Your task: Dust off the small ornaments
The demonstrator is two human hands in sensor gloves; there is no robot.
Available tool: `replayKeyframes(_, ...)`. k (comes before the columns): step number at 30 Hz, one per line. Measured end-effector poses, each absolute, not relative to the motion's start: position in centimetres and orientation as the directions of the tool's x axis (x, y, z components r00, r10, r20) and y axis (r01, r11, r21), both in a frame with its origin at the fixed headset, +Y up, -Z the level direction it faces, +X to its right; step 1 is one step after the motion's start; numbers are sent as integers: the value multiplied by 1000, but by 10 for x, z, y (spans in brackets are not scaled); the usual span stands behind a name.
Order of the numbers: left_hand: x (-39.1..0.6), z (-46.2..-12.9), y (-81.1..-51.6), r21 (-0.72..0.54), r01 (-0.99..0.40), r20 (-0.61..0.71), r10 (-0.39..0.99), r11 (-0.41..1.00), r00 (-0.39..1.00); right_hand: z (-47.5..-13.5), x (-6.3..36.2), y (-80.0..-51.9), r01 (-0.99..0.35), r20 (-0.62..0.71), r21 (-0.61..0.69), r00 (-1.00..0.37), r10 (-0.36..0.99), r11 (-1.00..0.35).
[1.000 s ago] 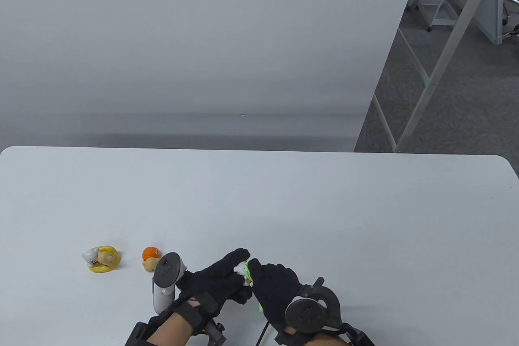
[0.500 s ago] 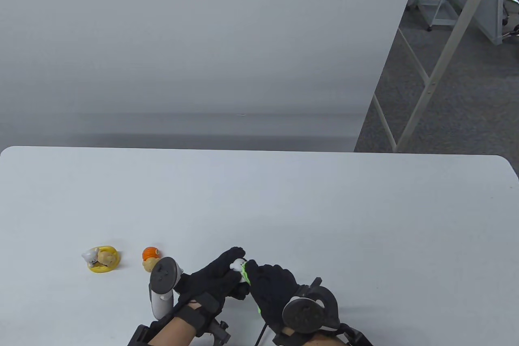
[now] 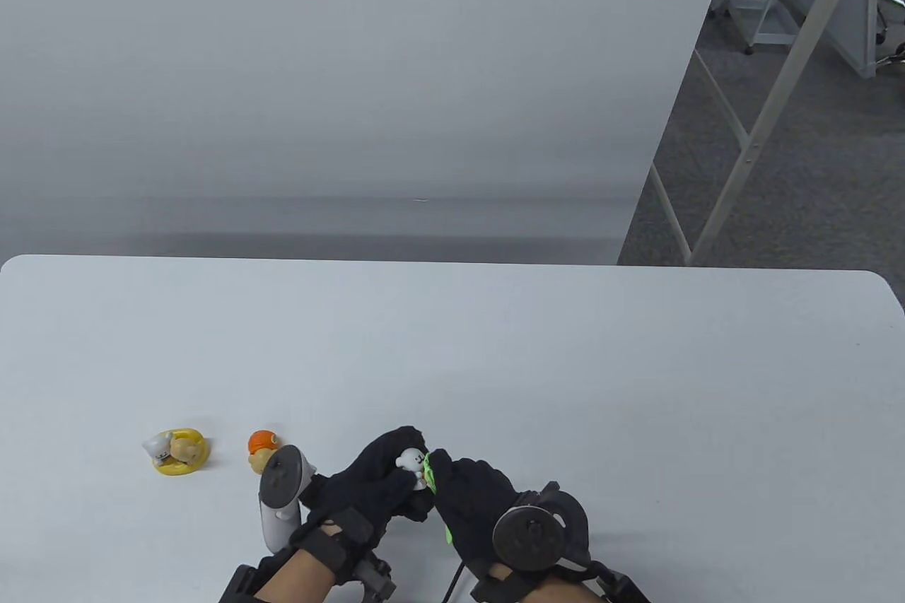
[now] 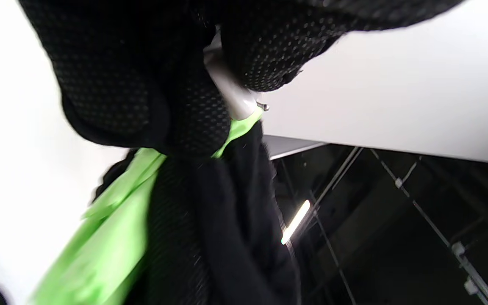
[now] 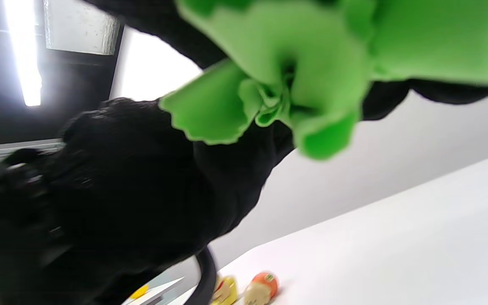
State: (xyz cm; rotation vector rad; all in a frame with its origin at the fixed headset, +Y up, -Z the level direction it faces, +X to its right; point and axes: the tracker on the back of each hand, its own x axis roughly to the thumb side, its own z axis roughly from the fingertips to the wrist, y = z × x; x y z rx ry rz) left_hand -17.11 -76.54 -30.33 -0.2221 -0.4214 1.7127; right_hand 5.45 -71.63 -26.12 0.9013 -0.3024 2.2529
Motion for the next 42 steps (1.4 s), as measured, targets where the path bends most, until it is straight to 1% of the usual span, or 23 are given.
replayKeyframes(1,-173,-303,-765,-399,-905,77,978,-149,-195,-261,55,-717,-681,675,45,-518,525,-731)
replayKeyframes(3,-176,-306,-764,-371,-923,109,982,-106,-156,-264,58,-717,-700,666,87,-489,564,-709)
replayKeyframes(4,-179,-306,-761,-340,-939,124,987,-58,-106,-266,60,-716,-713,664,92,-477,576,-696)
replayKeyframes(5,-181,-307,-760,-321,-947,166,985,1,-55,-267,63,-715,-726,649,89,-478,593,-682)
replayKeyframes(7,-182,-306,-755,-278,-947,236,967,159,93,-272,68,-714,-762,602,83,-476,641,-643)
replayKeyframes(8,-181,-305,-755,-276,-941,247,960,197,128,-273,69,-714,-767,591,82,-477,651,-636)
replayKeyframes(10,-173,-302,-754,-308,-924,252,956,225,149,-276,71,-716,-772,547,85,-492,677,-630)
replayKeyframes(13,-163,-298,-751,-309,-907,281,938,286,201,-277,68,-721,-758,501,82,-530,685,-647)
replayKeyframes(15,-162,-297,-748,-272,-890,342,901,366,267,-277,67,-722,-748,499,95,-535,682,-656)
replayKeyframes(19,-160,-295,-738,-223,-859,412,844,460,344,-273,63,-718,-740,531,81,-535,657,-668)
replayKeyframes(21,-162,-297,-739,-220,-862,413,844,456,342,-268,56,-715,-712,589,55,-542,599,-700)
replayKeyframes(23,-167,-300,-745,-242,-902,340,902,357,266,-266,51,-715,-673,628,13,-570,531,-739)
replayKeyframes(26,-177,-305,-753,-242,-940,249,952,240,179,-264,47,-718,-630,677,13,-566,470,-777)
replayKeyframes(28,-183,-307,-755,-226,-947,239,955,229,174,-266,49,-720,-584,684,8,-589,431,-812)
replayKeyframes(29,-184,-307,-755,-225,-948,239,956,226,171,-267,50,-720,-582,678,10,-593,433,-813)
replayKeyframes(30,-186,-308,-754,-220,-948,248,953,230,174,-269,54,-723,-597,654,27,-596,466,-802)
replayKeyframes(34,-183,-306,-751,-235,-918,309,920,321,242,-275,63,-726,-659,598,42,-586,547,-751)
replayKeyframes(35,-180,-305,-749,-262,-903,324,913,340,250,-277,64,-726,-683,577,54,-574,581,-728)
replayKeyframes(38,-168,-300,-745,-287,-869,388,878,404,280,-281,66,-729,-755,500,116,-517,695,-645)
replayKeyframes(41,-163,-298,-743,-279,-848,414,853,451,317,-280,66,-731,-776,459,140,-500,734,-615)
replayKeyframes(42,-163,-298,-743,-283,-849,413,855,447,313,-281,66,-732,-781,451,154,-489,746,-605)
